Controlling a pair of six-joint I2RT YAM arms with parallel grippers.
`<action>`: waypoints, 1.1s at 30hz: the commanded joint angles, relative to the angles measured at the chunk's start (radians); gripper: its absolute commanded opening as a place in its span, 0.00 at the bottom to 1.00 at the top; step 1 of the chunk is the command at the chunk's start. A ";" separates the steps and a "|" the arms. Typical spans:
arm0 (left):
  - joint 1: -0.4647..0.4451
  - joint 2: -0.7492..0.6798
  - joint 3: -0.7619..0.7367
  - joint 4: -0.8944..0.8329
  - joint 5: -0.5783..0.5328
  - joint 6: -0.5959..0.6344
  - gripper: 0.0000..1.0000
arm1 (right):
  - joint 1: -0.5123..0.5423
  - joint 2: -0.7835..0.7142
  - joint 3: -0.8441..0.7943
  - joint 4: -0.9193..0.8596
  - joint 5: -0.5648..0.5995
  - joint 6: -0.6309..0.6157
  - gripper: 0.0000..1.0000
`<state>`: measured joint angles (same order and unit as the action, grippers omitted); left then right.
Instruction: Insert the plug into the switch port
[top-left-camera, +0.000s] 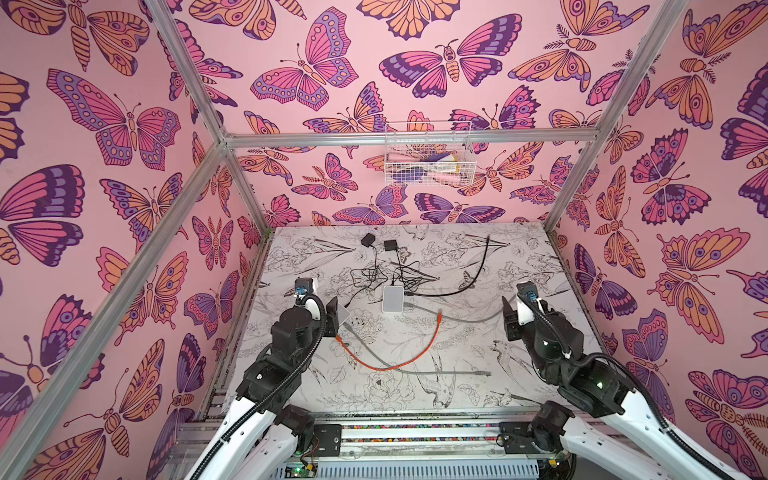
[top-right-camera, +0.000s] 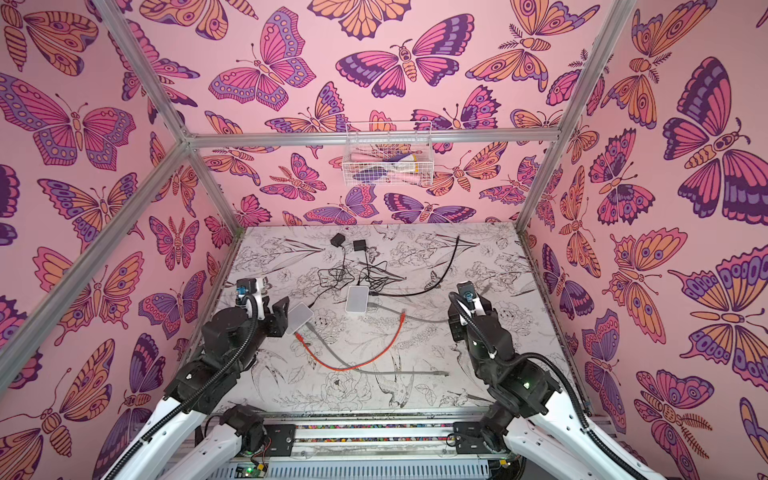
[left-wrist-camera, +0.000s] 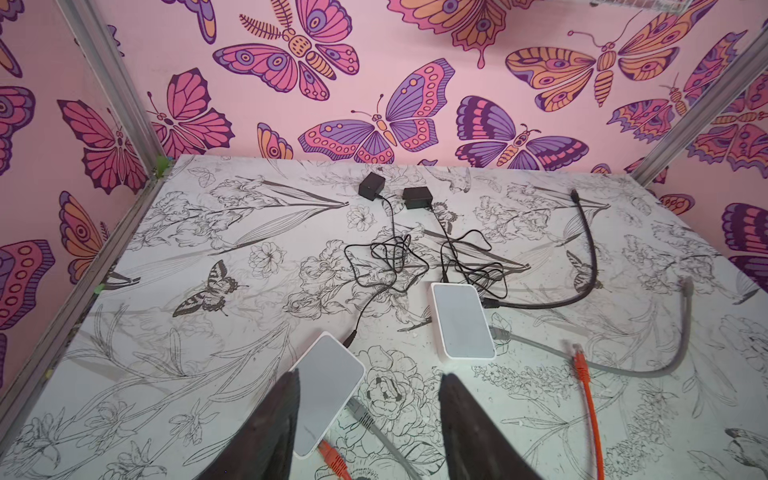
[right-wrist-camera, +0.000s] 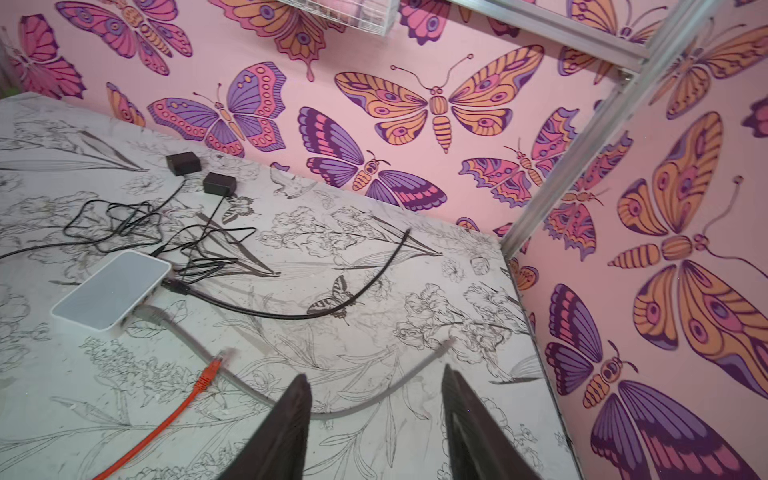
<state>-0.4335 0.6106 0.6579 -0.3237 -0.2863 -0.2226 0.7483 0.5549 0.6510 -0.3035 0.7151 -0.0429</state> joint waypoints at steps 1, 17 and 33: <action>-0.011 -0.001 -0.036 -0.025 -0.083 0.022 0.55 | 0.001 -0.066 -0.053 -0.005 0.179 0.060 0.53; -0.055 0.023 -0.206 0.096 -0.289 0.074 0.54 | 0.001 -0.131 -0.406 0.216 0.310 0.066 0.60; -0.047 0.062 -0.264 0.161 -0.318 0.112 0.54 | -0.053 -0.024 -0.489 0.388 0.292 0.065 0.74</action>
<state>-0.4847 0.6796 0.3996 -0.1856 -0.5648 -0.1318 0.7185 0.5289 0.1761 0.0212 0.9981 0.0113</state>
